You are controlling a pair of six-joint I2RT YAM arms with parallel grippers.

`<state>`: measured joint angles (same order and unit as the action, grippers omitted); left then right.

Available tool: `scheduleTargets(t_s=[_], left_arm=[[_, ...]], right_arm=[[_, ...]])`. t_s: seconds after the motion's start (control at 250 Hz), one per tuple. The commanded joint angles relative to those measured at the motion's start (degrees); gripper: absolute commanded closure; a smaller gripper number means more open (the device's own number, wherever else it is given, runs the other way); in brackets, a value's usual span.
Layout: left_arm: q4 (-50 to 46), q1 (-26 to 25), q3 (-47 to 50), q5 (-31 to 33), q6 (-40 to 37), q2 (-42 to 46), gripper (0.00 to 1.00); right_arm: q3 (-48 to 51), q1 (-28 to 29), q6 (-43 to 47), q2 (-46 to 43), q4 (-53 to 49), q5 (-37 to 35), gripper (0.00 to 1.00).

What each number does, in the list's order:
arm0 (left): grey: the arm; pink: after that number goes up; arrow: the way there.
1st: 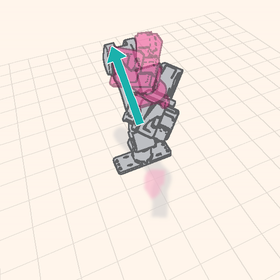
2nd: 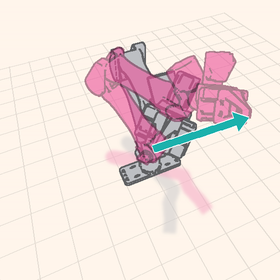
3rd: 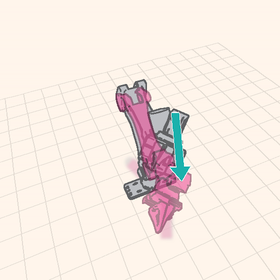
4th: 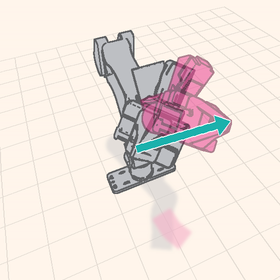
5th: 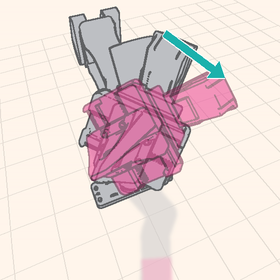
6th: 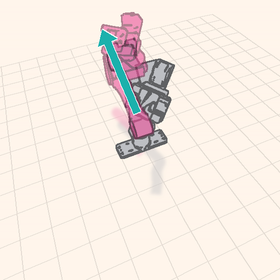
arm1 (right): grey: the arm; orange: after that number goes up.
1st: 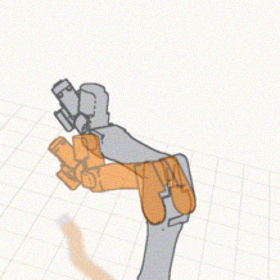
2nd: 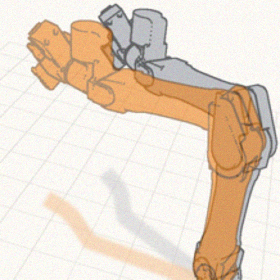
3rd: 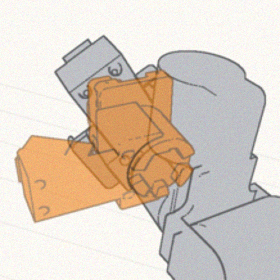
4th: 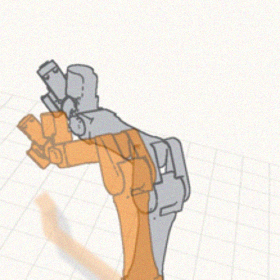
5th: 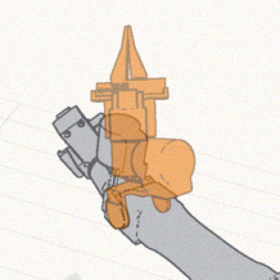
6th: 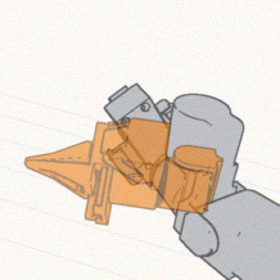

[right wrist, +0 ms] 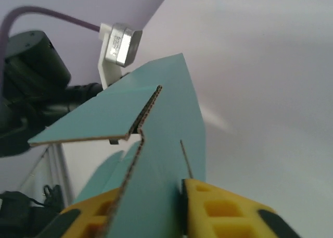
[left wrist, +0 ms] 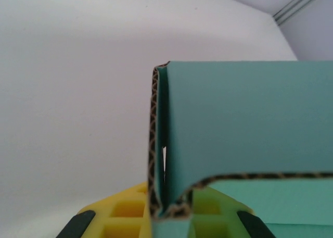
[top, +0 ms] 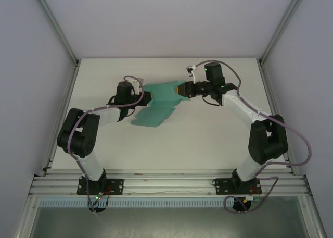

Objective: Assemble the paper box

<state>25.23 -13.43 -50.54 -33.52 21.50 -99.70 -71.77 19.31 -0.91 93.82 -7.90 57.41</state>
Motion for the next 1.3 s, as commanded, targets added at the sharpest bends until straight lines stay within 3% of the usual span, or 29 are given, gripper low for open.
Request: scheduleTargets(t_s=[0.0,0.072,0.12,0.332,0.468,0.52,0.576,0.672,0.787,0.879,1.083,1.187,1.295], left_arm=[[7.83,-0.15,-0.41,-6.68,0.97,-0.90,1.00],[9.18,-0.18,-0.63,-7.80,1.26,-1.33,1.00],[10.23,-0.19,-0.61,-8.31,1.52,-1.70,1.00],[16.49,-0.15,-1.24,-11.30,4.49,-3.38,1.00],[17.02,-0.15,-2.58,-11.85,5.72,-4.45,1.00],[16.25,-0.12,-2.67,-11.39,5.42,-4.21,1.00],[13.93,-0.19,-2.68,-9.54,4.56,-3.45,1.00],[7.27,-0.11,-2.79,-3.37,2.16,-1.89,1.00],[2.30,-0.16,-1.91,2.61,-0.05,-0.44,1.00],[1.90,-0.18,-0.70,4.22,-0.08,0.34,1.00],[0.42,-0.23,-1.23,5.02,-0.01,0.32,1.00],[-0.85,-0.20,-2.00,6.01,0.20,0.02,1.00],[-0.92,-0.20,-2.06,5.94,0.49,0.16,1.00]], right_arm=[[2.69,-1.38,-10.31,1.04,14.44,10.48,0.88],[4.92,-2.01,-20.25,2.00,27.34,15.31,0.92],[4.96,-2.11,-23.13,2.61,30.61,16.58,0.93],[1.58,-2.10,-23.77,5.70,26.20,16.65,0.93],[-0.67,-2.17,-19.26,7.33,18.77,13.61,0.86],[-1.29,-2.24,-15.63,6.76,14.50,11.67,0.80],[-2.05,-2.26,-11.62,5.28,9.15,8.34,0.63],[-2.53,-2.26,-6.05,1.65,2.30,1.90,0.45],[-3.01,-2.32,-3.40,-2.81,-3.12,-6.91,0.38],[-2.69,-2.33,-2.95,-5.33,-4.29,-11.95,0.21],[-3.16,-2.24,-5.43,-6.22,1.75,-15.83,0.11],[-6.03,-1.36,-3.12,-3.91,-0.32,-14.00,0.09],[-7.89,0.98,1.16,-1.71,-4.50,-16.96,0.02]])
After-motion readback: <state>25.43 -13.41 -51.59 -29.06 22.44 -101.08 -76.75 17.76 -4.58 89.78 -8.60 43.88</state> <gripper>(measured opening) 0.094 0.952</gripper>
